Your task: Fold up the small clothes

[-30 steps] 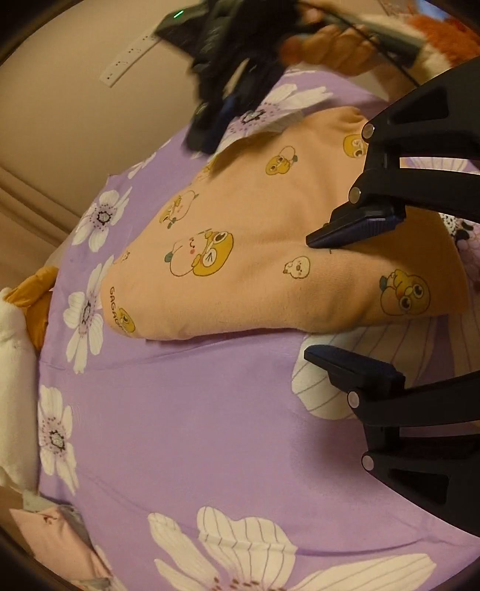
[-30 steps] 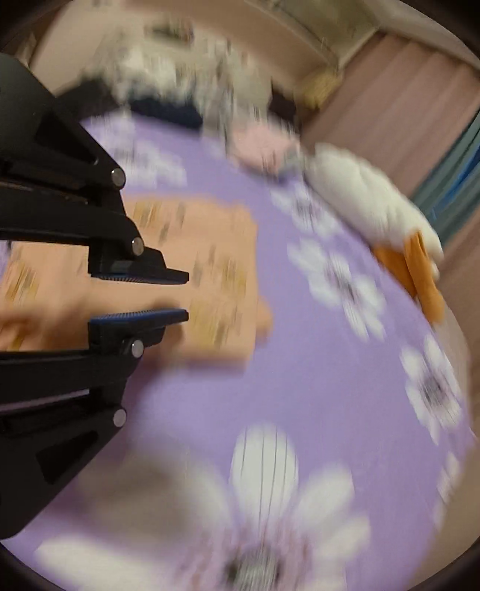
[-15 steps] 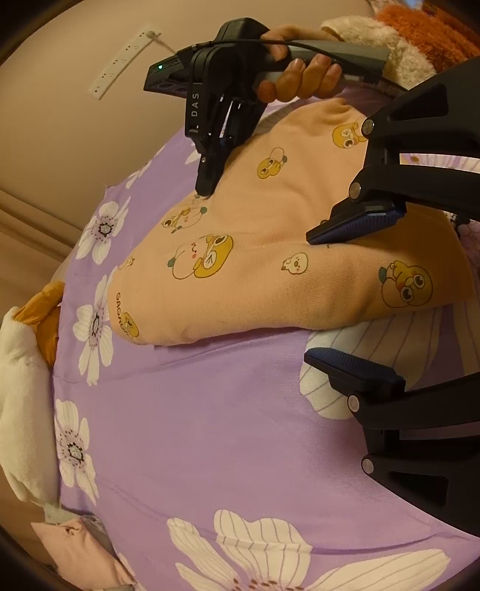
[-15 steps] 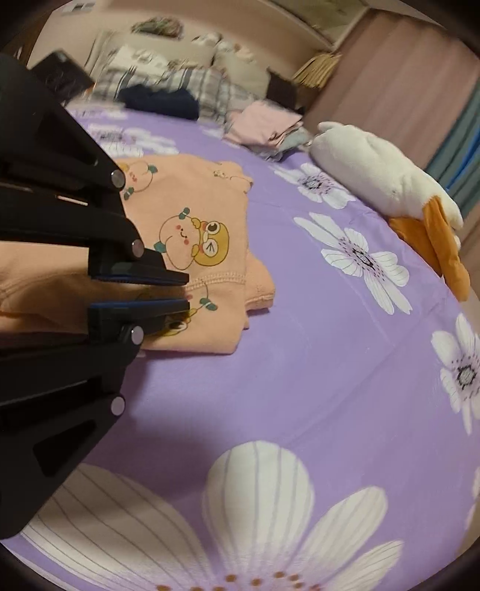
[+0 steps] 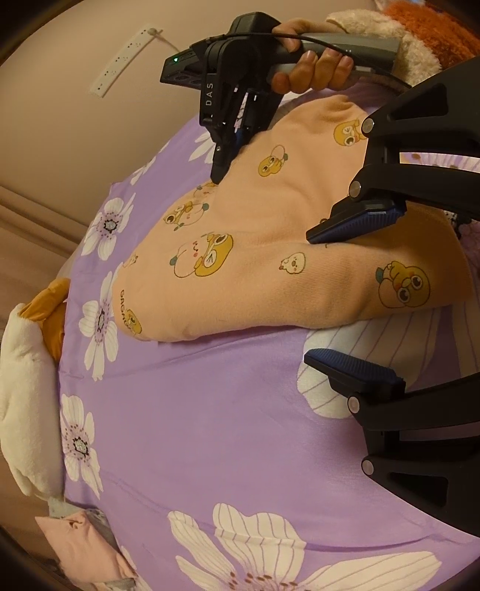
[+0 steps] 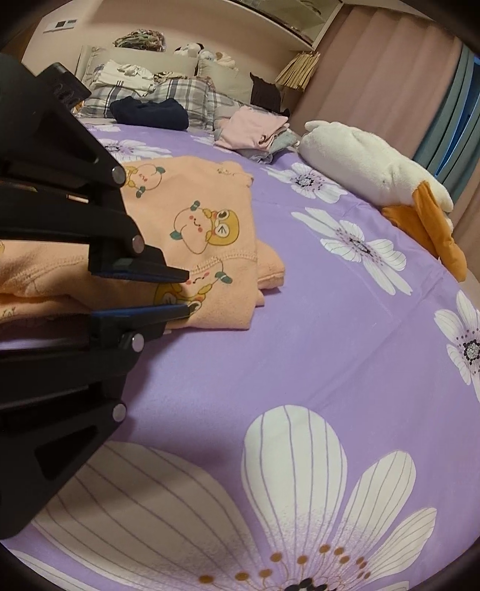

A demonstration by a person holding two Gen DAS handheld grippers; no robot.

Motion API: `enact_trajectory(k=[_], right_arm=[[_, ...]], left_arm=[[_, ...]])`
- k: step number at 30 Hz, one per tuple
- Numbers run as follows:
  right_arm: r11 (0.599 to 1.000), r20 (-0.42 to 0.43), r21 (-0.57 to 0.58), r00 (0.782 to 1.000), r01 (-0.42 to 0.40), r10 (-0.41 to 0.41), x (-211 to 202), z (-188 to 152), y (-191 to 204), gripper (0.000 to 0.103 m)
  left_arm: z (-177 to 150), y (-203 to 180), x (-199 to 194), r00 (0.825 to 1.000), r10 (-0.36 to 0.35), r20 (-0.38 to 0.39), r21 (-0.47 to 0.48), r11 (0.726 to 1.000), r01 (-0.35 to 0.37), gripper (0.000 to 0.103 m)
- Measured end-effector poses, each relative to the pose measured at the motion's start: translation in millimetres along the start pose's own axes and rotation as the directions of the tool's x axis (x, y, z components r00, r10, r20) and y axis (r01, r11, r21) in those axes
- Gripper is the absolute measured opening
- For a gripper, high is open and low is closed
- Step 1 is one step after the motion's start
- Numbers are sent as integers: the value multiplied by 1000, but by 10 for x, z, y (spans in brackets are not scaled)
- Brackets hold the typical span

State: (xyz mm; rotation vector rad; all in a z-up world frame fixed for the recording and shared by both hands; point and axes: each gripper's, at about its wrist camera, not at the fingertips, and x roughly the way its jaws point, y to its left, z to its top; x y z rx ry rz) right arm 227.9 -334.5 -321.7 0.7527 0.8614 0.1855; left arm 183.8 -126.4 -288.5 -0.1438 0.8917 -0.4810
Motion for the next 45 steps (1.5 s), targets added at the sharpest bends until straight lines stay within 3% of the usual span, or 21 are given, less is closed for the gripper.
enact_trajectory(k=[3,5,8,9,11,12,14,15,17,18,19,20,23,25,32,34,37,38,41,45], right_arm=[[1000,4,3,1000,-9,9,-23,-2,-15,12],[1000,14,-13,1000,-15,15,-74,-5,3,16],[995,40,-99,999,-28,32,-182,-22,133,21],[991,44,-121,998,-49,55,-211,-32,169,22],[981,32,-141,990,-131,137,-230,-51,218,22],[976,22,-138,985,-167,171,-220,-56,232,22],[967,0,-141,977,-212,214,-176,-69,274,22],[968,-10,-152,980,-198,198,-144,-74,295,23],[981,-16,-180,997,-76,75,-39,-81,323,17],[983,-24,-184,999,-29,25,18,-75,312,16],[985,-37,-172,999,-16,9,66,-64,286,15],[989,-40,-147,999,-32,26,77,-43,256,15],[990,-40,-130,997,-64,59,54,4,231,18],[986,-28,-151,998,-66,62,26,2,260,19],[955,12,-284,995,-92,99,-293,-169,483,24],[947,-15,-314,998,-69,68,-272,-225,514,32],[948,-68,-317,996,29,-53,-49,-320,451,32],[943,-64,-329,996,40,-65,-33,-324,472,32],[913,-47,-402,994,71,-98,-10,-341,562,33],[911,-46,-408,995,62,-89,29,-303,531,34]], left_arm=[[75,-7,-25,999,27,-35,-28,999,-28,59],[263,27,-106,996,32,-79,-104,994,-40,59],[640,110,-398,996,-59,68,-190,979,71,59],[777,106,-460,992,-56,109,-186,980,76,59],[987,36,-449,989,3,149,-138,990,18,59],[1079,-6,-357,990,40,134,-105,994,-25,59],[1163,13,-33,999,36,19,-103,994,-34,59],[1153,78,187,998,16,-54,-136,990,-23,59],[1048,233,604,984,28,-176,-189,980,-61,59],[964,320,747,983,17,-185,-217,974,-57,59],[913,330,696,995,6,-104,-207,978,-28,59],[889,287,658,996,21,-84,-171,985,-35,59],[913,168,620,990,93,-104,-112,988,-105,59],[929,110,533,986,105,-129,-114,986,-120,53],[722,-35,-68,996,-71,-62,-102,993,65,51],[614,-103,-57,995,-62,-77,-64,996,57,51],[446,-119,168,990,77,-117,0,997,-78,51],[396,-97,265,985,83,-152,-1,996,-84,51],[389,-38,266,990,40,-134,-35,998,-45,51],[412,1,280,990,9,-141,-54,998,-17,51]])
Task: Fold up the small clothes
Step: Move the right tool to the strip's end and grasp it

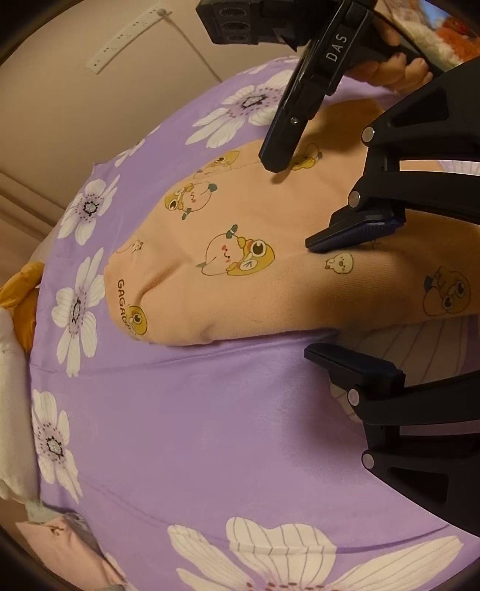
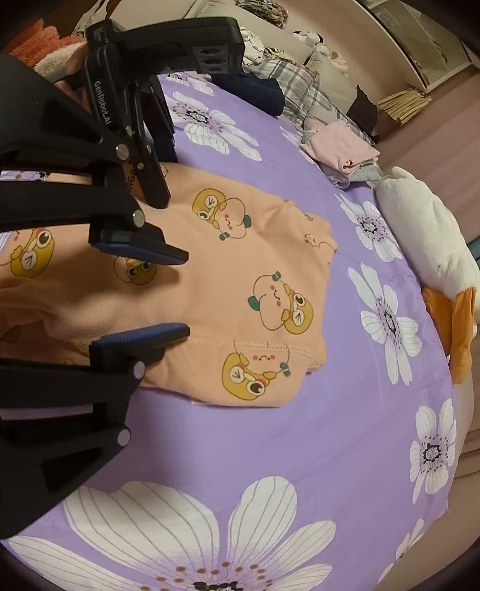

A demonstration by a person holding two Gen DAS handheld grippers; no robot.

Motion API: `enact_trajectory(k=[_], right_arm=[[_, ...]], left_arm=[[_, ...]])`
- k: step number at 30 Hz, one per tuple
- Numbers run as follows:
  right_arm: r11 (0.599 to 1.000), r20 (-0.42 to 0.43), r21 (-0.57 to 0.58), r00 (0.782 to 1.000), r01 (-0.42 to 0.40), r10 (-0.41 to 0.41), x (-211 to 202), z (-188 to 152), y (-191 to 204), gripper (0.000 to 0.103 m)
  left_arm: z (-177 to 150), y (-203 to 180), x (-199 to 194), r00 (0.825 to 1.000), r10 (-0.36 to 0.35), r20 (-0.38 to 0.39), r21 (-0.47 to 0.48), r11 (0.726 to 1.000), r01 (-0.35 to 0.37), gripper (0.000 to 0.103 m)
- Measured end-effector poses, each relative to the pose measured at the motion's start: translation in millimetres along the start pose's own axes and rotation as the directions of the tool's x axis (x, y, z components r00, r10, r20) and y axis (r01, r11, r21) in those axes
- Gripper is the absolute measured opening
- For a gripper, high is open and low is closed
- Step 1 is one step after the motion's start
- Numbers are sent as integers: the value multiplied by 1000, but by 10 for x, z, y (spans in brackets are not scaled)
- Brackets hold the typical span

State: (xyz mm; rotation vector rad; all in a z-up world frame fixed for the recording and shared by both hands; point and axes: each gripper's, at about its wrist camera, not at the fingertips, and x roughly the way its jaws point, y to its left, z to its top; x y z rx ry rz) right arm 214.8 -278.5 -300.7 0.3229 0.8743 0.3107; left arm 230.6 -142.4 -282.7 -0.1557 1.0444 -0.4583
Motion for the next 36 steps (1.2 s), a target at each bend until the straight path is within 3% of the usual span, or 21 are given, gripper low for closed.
enact_trajectory(k=[5,16,27,36], right_arm=[[1000,4,18,1000,-21,21,-8,-25,-32,34],[1000,6,11,1000,-22,22,-11,-33,-33,36],[997,30,-49,998,51,-50,-31,-60,121,35],[1000,62,23,998,18,-19,-115,-143,22,27]], left_arm=[[-42,-56,-17,999,31,23,36,999,-32,51],[-55,-23,-13,999,21,25,33,999,-21,53],[-66,-22,-48,999,20,34,13,1000,-21,53],[-93,50,-135,1000,-11,21,-24,1000,11,52]])
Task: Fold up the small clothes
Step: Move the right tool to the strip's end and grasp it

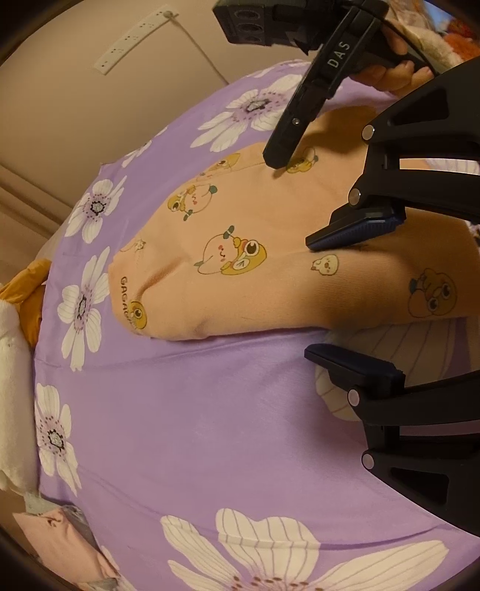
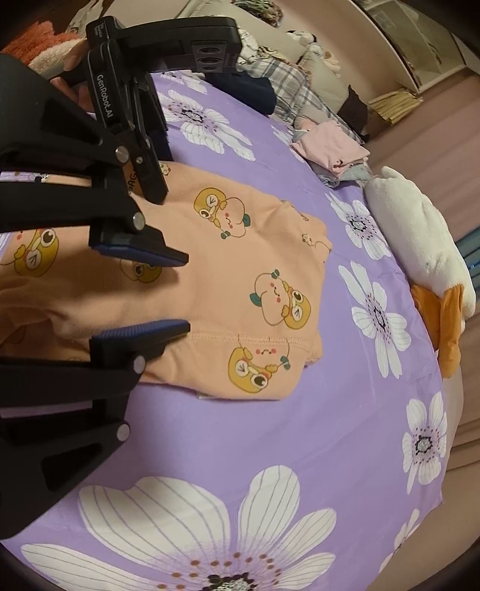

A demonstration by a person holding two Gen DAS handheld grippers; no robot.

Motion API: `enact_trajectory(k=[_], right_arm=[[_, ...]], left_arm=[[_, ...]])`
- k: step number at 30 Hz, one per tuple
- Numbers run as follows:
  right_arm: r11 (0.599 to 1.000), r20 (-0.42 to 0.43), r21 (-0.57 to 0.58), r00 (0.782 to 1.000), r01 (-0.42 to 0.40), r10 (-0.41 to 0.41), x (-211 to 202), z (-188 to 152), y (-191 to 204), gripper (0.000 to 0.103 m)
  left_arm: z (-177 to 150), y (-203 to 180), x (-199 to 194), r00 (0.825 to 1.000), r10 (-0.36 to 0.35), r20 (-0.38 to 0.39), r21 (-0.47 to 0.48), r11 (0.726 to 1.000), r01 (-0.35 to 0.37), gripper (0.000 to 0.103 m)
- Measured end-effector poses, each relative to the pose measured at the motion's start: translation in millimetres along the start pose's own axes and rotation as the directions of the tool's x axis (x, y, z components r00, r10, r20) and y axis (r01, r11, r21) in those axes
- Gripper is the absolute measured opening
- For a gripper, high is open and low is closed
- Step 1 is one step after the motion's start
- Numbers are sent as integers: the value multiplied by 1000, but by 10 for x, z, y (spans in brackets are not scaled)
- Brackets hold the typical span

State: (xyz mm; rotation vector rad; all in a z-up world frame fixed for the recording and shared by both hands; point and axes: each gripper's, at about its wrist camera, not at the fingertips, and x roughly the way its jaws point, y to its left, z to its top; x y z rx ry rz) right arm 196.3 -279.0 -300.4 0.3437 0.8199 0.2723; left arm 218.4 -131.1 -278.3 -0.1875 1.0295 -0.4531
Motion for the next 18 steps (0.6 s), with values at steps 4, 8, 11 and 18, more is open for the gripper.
enact_trajectory(k=[4,8,11,18], right_arm=[[990,6,93,995,-104,104,-125,48,-163,32],[958,4,222,982,-183,187,-258,47,-498,61],[932,-17,310,978,-190,206,-271,-6,-690,61],[892,-127,353,930,-281,344,71,8,-560,61]], left_arm=[[123,82,-160,999,-23,42,-28,999,24,53],[286,322,-51,988,-147,-45,-98,985,142,58],[305,481,150,942,-312,-124,-233,932,278,58],[323,242,334,890,-426,-163,-133,903,408,72]])
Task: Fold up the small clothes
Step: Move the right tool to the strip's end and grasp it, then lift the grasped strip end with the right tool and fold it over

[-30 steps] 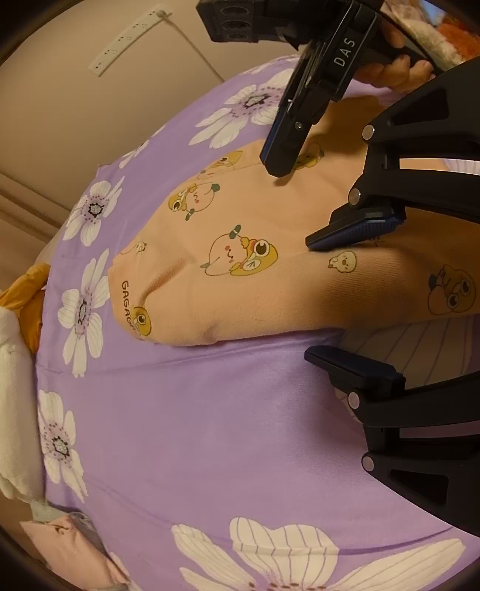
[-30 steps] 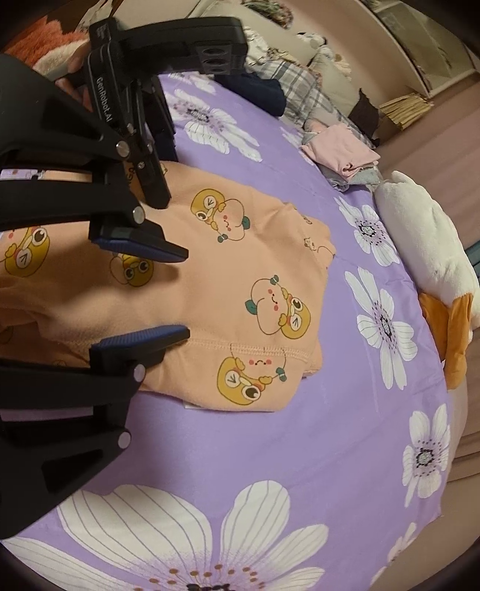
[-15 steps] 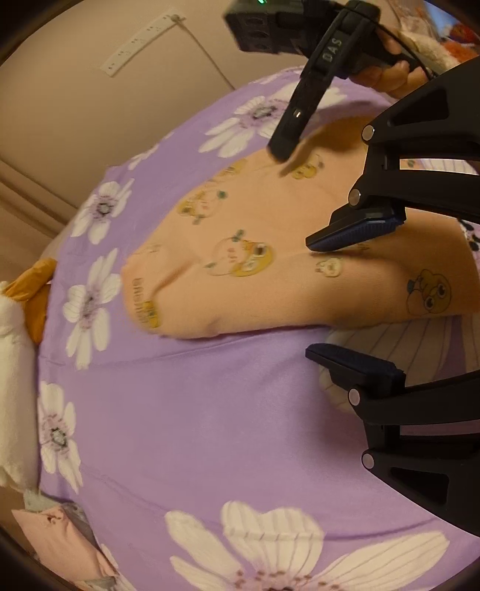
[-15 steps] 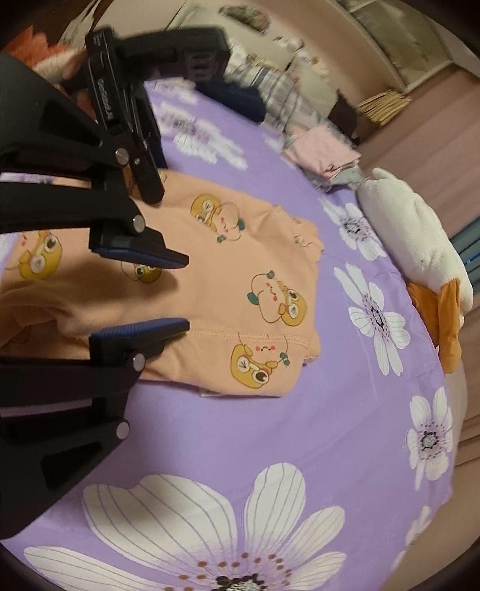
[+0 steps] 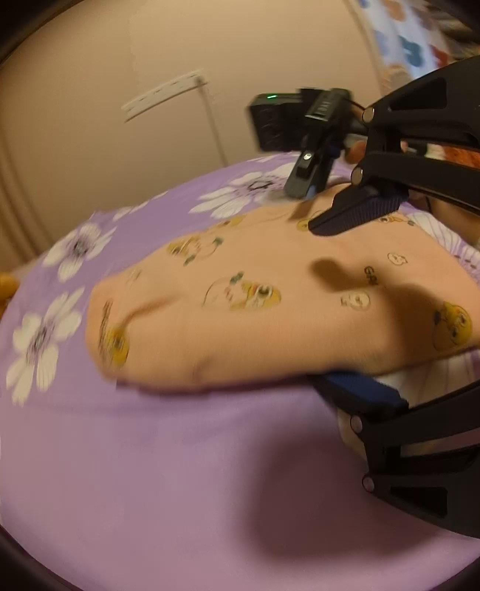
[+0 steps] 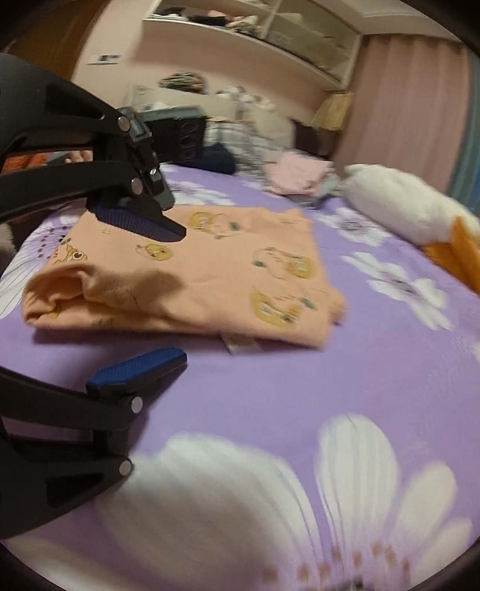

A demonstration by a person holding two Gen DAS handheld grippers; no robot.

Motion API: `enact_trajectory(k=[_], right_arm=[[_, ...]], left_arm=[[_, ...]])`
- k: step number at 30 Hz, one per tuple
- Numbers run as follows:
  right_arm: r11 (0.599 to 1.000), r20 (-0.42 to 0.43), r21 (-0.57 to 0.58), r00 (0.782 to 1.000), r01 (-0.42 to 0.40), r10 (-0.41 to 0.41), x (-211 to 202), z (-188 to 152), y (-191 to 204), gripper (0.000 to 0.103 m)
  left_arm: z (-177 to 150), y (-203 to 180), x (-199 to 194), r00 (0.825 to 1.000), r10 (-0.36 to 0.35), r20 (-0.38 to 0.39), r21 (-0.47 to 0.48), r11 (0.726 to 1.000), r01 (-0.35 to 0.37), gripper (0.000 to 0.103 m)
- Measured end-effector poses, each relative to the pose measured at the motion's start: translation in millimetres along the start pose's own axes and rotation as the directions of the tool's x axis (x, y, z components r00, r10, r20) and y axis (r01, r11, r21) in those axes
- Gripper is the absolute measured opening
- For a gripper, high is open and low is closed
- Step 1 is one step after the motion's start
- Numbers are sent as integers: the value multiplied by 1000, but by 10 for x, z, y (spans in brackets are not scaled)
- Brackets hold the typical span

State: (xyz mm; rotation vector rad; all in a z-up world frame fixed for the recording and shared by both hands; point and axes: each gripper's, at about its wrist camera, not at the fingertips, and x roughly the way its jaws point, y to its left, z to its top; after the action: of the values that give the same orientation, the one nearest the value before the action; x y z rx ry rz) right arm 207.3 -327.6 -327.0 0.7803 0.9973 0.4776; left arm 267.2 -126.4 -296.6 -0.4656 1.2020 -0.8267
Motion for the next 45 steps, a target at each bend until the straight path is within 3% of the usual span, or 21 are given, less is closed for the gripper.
enact_trajectory(k=[2,7,10,13,16,19,26,37,45], right_arm=[[1000,-38,-3,999,-23,23,137,19,46,61],[998,-41,26,997,-60,61,373,61,142,62],[993,-11,70,995,-100,101,392,67,88,57],[993,15,84,997,-81,80,398,60,45,38],[996,5,70,998,-56,56,465,91,25,28],[996,18,67,998,-59,58,452,103,-10,26],[999,38,29,999,-16,15,448,110,-21,24],[1000,48,7,999,7,-7,486,145,26,24],[997,89,-42,995,57,-53,461,70,138,26]], left_arm=[[24,-26,74,999,-33,-22,29,999,34,76],[173,62,240,969,-235,-70,-80,970,229,79],[155,-28,320,985,-168,-40,-59,985,165,79],[127,-161,400,996,-87,-16,2,996,87,77],[121,-155,380,1000,-22,15,15,1000,22,58],[64,-118,363,997,42,69,19,999,-43,42],[53,-280,447,982,149,112,106,981,-161,41],[34,-230,413,979,172,111,132,974,-187,41],[84,-174,355,989,130,69,82,987,-135,32]])
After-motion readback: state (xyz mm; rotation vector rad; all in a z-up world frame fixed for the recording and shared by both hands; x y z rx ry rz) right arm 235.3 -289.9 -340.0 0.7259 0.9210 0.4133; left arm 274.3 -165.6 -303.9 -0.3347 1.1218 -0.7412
